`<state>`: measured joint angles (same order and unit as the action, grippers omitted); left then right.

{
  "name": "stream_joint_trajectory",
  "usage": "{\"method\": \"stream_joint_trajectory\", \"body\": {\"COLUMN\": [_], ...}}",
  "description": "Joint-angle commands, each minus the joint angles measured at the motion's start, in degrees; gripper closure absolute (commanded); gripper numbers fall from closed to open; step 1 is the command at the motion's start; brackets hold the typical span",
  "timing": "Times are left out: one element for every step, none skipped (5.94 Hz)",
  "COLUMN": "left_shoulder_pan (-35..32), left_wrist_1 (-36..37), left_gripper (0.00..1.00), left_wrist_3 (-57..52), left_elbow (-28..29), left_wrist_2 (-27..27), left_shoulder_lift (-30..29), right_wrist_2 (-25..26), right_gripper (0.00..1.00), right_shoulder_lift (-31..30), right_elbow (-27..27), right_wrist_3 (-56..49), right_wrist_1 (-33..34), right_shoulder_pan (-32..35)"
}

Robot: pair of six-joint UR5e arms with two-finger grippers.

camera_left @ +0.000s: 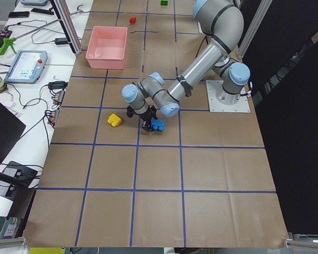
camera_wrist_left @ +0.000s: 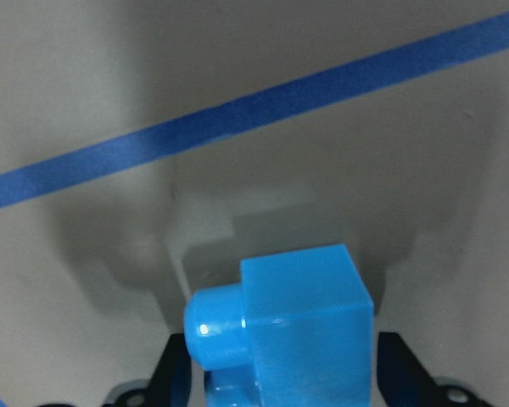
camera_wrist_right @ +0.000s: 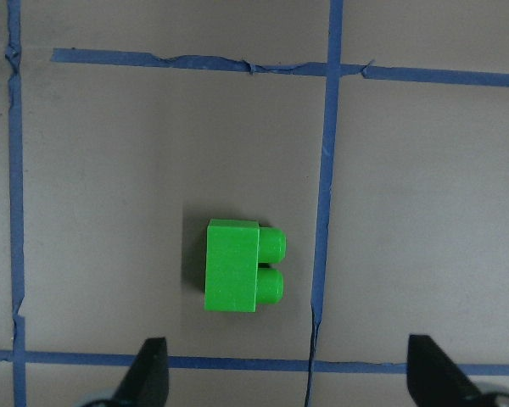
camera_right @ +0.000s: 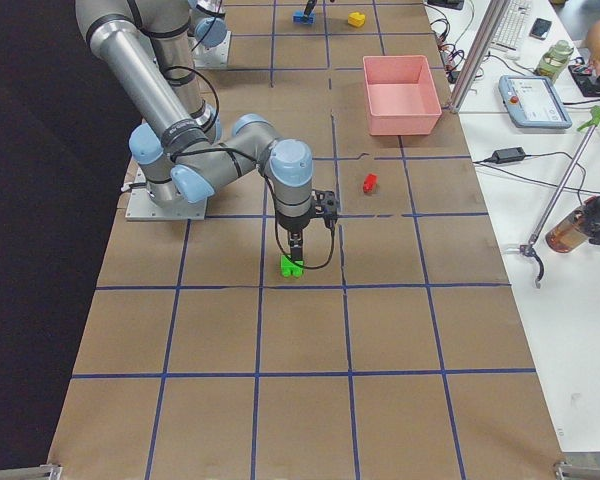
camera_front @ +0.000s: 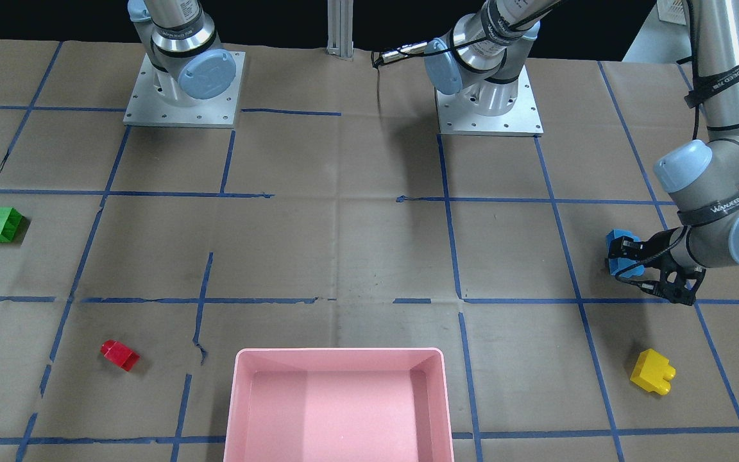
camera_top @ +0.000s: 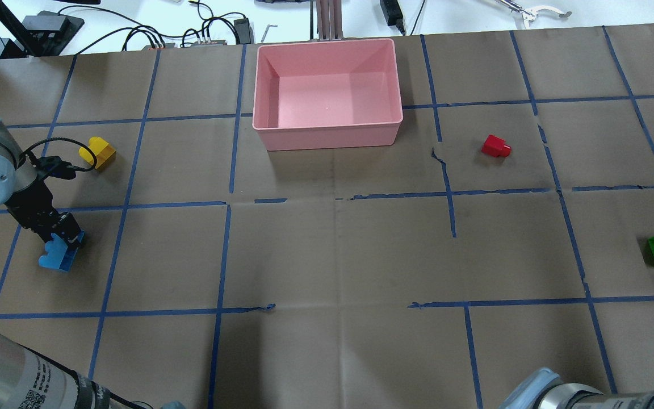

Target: Put all blocks into box

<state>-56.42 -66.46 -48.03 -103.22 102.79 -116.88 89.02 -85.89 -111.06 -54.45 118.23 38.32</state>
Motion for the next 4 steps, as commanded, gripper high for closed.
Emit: {"method": "stream_joint_trajectory", "body": {"left_shoulder_pan": [0.00,-0.87,-3.40,-9.43], "left_wrist_1": [-0.07,-3.12,-12.46,-19.51], "left_gripper": [1.00,1.00,1.00,1.00], "left_wrist_3": [1.01,3.88,6.87,7.51], "left_elbow": [1.08,3.53,9.82,17.89], "left_wrist_2": [-0.14,-0.40,-3.53,-7.31], "left_shoulder_lift": [0.42,2.16,4.44,4.72], "right_wrist_2": [-0.42,-0.42,-0.42,-0.42], "right_gripper": [0.00,0.00,0.00,0.00], "right_shoulder_lift": [1.16,3.95,7.89,11.24], "right_elbow": [-5.03,-5.04,-5.04,-5.04], "right_wrist_3": [3.37,3.56,3.57,4.26], "right_wrist_1": [5.42,7.52,11.45,14.36], "right_shoulder_pan": [0.35,0.44,0.53,0.62]}}
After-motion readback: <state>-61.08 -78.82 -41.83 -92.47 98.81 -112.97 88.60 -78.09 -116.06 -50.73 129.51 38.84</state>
